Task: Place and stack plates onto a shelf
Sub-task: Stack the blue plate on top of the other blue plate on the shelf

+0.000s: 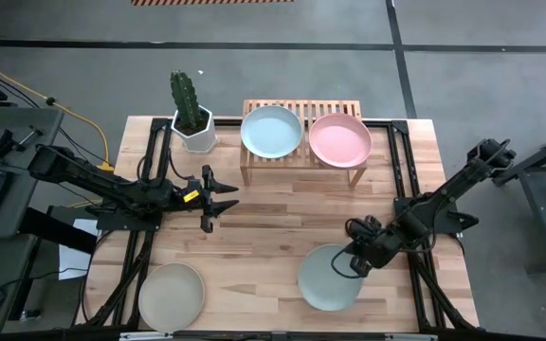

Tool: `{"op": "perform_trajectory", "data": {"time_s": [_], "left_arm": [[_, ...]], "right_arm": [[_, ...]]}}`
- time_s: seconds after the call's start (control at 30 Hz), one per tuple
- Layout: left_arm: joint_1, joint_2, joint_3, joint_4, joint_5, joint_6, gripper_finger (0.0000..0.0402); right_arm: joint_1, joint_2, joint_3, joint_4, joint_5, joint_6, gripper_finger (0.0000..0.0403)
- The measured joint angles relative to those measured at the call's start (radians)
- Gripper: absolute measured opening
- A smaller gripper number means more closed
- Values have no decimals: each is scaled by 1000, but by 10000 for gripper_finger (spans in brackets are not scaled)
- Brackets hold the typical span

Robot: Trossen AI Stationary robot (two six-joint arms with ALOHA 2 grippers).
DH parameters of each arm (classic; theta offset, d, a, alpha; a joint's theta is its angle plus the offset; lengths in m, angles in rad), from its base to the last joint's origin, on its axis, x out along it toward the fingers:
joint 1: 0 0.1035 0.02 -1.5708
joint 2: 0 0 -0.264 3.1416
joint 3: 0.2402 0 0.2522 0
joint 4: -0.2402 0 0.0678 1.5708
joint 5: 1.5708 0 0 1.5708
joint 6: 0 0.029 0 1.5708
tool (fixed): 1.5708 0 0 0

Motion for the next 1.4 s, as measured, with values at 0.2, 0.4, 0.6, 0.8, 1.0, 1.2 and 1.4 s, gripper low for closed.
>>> {"op": "perform_trajectory", "data": {"time_s": [0.2,0.4,0.6,0.8,1.0,1.2,1.4], "left_arm": [[0,0,0,1,0,0,154],[0,0,0,9,0,0,154],[0,0,0,9,0,18,154],[0,0,0,9,0,34,154],[0,0,0,9,0,34,154],[0,0,0,9,0,34,154],[0,0,0,9,0,35,154]], "right_arm": [[-28,0,0,134,-24,3,0],[-150,0,0,288,-91,-33,0],[-314,0,1,533,-262,-122,0],[-453,0,145,511,-355,-289,0],[-579,0,430,250,-229,-506,0],[-718,-1,653,72,12,-517,0],[-830,-1,731,55,154,-497,0]]}}
